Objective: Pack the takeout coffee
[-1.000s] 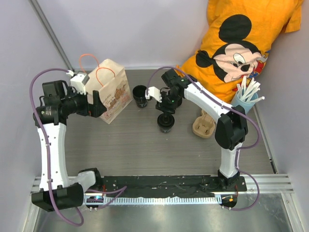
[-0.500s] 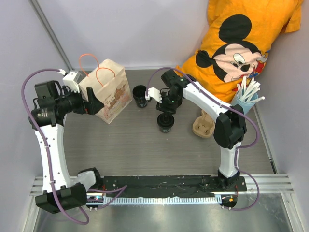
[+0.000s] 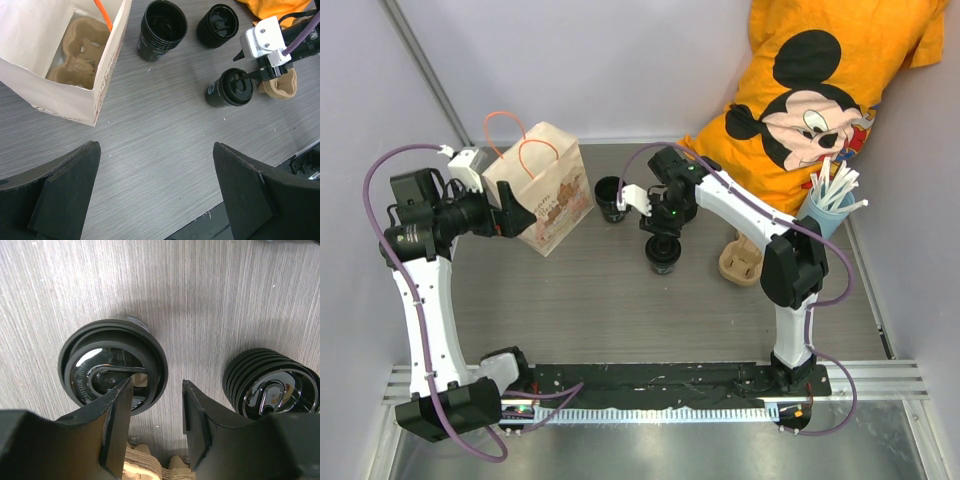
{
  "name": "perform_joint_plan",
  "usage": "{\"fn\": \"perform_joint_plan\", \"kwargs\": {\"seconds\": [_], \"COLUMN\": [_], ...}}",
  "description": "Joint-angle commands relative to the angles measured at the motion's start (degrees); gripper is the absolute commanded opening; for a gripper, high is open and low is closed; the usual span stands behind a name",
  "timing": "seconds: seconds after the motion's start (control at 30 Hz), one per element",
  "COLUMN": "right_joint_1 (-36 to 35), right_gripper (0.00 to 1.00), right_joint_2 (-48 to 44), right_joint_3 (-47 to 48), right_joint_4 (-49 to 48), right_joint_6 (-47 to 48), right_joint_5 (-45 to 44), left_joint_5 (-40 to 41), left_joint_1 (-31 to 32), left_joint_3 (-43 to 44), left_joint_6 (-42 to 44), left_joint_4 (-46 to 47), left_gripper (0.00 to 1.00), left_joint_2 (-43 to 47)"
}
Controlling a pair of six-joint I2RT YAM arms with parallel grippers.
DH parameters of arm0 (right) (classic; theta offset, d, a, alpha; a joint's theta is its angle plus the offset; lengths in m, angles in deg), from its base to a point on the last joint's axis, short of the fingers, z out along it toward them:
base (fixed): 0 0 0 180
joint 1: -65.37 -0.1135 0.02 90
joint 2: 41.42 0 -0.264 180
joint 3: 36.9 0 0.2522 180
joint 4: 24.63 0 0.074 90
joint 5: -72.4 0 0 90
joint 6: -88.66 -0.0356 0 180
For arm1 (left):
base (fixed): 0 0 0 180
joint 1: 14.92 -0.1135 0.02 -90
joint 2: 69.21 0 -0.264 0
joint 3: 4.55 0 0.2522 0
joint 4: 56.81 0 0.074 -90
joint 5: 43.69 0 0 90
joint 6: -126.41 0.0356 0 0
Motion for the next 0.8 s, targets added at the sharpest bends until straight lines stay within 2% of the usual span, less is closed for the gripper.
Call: {"fn": "perform_joint_plan", "kwargs": {"seconds": [0.0,0.23,0.33,0.43,0.47,0.53,0.57,0.67,0.77], "right_joint_1": [-0.24,-0.24,-0.24,-0.24,-0.24,-0.24,-0.24,-0.24,-0.33], "right_gripper": [0.48,0.45,0.39,0.31,0.24,0.2,0.12,0.03,0.01], "right_joint_2": [0.56,1.26,1.79,2.23,2.32,2.14,2.06,1.35,0.39], "right_joint_3": [0.49,1.19,1.54,1.89,2.06,2.07,2.07,2.07,2.07], "right_joint_4": [-0.71,-0.71,-0.54,0.43,0.87,1.4,1.66,2.36,2.63], "right_joint_6": [-0.31,-0.3,-0.3,-0.3,-0.3,-0.3,-0.48,-0.92,-1.53], "right_joint_5": [-1.26,-1.35,-1.09,-0.82,-0.82,-0.82,-1.0,-1.0,-0.91], "left_joint_5": [-2.08,-2.96,-3.05,-3.05,-3.14,-3.22,-3.31,-3.31,-3.31], "left_joint_1": [-0.82,-1.44,-1.53,-1.7,-1.62,-1.79,-1.88,-2.14,-2.41], "left_joint_3": [-0.1,-0.54,-0.71,-0.72,-0.63,-0.72,-0.72,-0.63,-0.72], "left_joint_6": [-0.84,-1.11,-1.11,-1.19,-1.19,-1.28,-1.37,-1.55,-1.72], "left_joint_4": [2.63,2.9,2.99,3.07,3.07,3.07,3.25,3.25,3.25], "left_gripper": [1.0,1.0,1.0,1.0,1.0,1.0,1.0,1.0,1.0], "left_joint_2": [0.87,1.22,1.22,1.31,1.22,1.31,1.48,1.49,1.84]}}
